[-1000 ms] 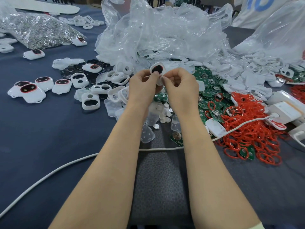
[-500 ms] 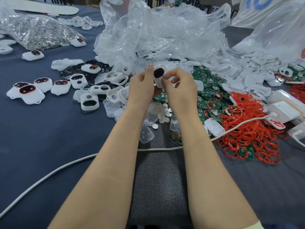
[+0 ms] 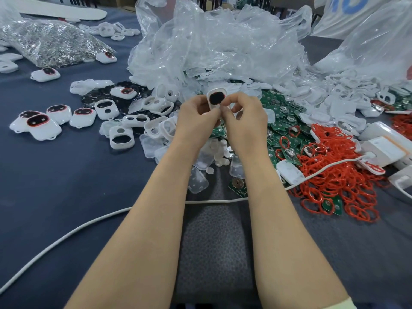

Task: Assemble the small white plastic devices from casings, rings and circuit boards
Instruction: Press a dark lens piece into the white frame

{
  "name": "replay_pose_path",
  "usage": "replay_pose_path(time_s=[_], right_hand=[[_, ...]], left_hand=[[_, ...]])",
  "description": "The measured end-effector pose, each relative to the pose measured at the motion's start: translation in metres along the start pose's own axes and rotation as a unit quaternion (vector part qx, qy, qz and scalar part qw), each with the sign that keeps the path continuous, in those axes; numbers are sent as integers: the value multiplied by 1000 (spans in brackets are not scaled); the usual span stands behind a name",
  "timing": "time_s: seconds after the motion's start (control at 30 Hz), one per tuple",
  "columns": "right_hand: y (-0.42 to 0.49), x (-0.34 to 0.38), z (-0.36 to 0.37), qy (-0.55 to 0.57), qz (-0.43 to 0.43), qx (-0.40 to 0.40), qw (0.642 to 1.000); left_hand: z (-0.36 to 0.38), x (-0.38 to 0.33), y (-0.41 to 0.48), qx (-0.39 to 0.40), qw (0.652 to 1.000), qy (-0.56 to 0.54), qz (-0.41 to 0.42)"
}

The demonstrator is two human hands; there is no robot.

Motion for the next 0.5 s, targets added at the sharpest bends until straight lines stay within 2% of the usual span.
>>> replay_pose_path(time_s=[0.3, 0.5], right_hand=[[0, -1, 4, 15, -24, -27, 999], [4, -11, 3, 89, 38, -18, 995]], left_hand=[[1, 1, 1, -5, 1000, 12, 13], [-1, 1, 2, -16, 1000, 15, 14]])
Point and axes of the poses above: each hand's wrist, its own y-axis towards the middle knuckle, its own z-axis out of the palm, x = y × z, the point moved 4 cm from there along y, towards the middle knuckle, and after that the axes turned 13 degrees about x, right-handed, at the moved point
